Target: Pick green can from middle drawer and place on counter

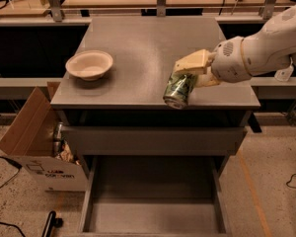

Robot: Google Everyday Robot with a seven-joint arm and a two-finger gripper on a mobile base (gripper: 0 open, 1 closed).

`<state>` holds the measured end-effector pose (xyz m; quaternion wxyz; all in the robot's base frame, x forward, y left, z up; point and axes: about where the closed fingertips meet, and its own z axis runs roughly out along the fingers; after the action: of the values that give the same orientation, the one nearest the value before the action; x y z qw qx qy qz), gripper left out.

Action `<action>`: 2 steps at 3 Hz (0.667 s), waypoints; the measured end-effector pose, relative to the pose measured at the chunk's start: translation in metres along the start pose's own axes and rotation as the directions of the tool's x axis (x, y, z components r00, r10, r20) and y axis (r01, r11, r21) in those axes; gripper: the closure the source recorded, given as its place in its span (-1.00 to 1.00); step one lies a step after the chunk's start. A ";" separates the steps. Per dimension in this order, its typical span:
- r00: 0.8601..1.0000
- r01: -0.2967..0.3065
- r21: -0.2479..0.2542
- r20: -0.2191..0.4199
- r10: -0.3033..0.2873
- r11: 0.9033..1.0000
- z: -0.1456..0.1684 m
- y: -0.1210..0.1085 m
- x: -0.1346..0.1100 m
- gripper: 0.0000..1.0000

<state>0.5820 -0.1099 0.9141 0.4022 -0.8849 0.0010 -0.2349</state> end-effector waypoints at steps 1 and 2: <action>0.998 -0.063 0.040 0.008 0.063 0.997 -0.009 0.001 0.012 1.00; 0.986 -0.163 0.090 0.034 0.161 0.982 -0.016 -0.002 0.022 1.00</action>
Offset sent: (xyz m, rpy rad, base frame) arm 0.0206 -0.0236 0.0279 0.2486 0.2205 -0.0685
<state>0.5942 -0.1240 0.9334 0.4605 -0.8654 0.0567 -0.1892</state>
